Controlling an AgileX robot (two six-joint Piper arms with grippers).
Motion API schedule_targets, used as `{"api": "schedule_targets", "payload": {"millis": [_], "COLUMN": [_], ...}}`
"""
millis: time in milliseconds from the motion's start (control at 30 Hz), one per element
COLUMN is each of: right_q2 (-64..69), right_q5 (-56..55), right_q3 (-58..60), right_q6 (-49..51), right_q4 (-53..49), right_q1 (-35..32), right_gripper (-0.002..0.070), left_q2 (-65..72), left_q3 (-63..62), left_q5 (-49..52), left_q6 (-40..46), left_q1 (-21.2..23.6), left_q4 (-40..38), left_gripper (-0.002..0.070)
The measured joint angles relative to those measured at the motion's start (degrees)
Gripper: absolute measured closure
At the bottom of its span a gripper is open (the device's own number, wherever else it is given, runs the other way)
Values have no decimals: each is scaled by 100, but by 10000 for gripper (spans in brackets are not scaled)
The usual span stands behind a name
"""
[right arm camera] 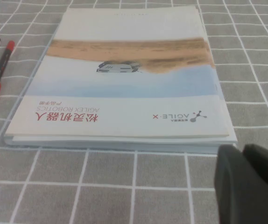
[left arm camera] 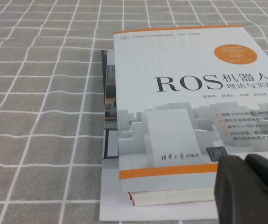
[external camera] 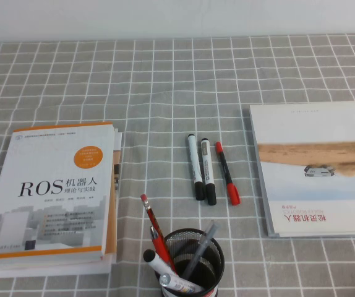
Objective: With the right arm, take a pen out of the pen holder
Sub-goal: 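Take a marker out of the pen holder and lay it on the table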
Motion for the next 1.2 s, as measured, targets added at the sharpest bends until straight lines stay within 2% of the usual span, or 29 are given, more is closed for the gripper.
{"api": "schedule_targets", "payload": {"millis": [267,667,1033,1200], "right_q2": [0,0,0,0], "right_q5": [0,-643,-1622,-1740], "right_q3": [0,0,0,0], "right_q6": [0,0,0,0], "right_q4": [58,953,2942,3341], "right_q1": [0,0,0,0], "right_gripper": [689,689,689,689], "left_q2": [0,0,0,0], "left_q3": [0,0,0,0], "left_q5": [0,0,0,0], "left_q6": [0,0,0,0], "left_q1": [0,0,0,0], "left_q4": [0,0,0,0], "left_gripper": [678,678,678,678]}}
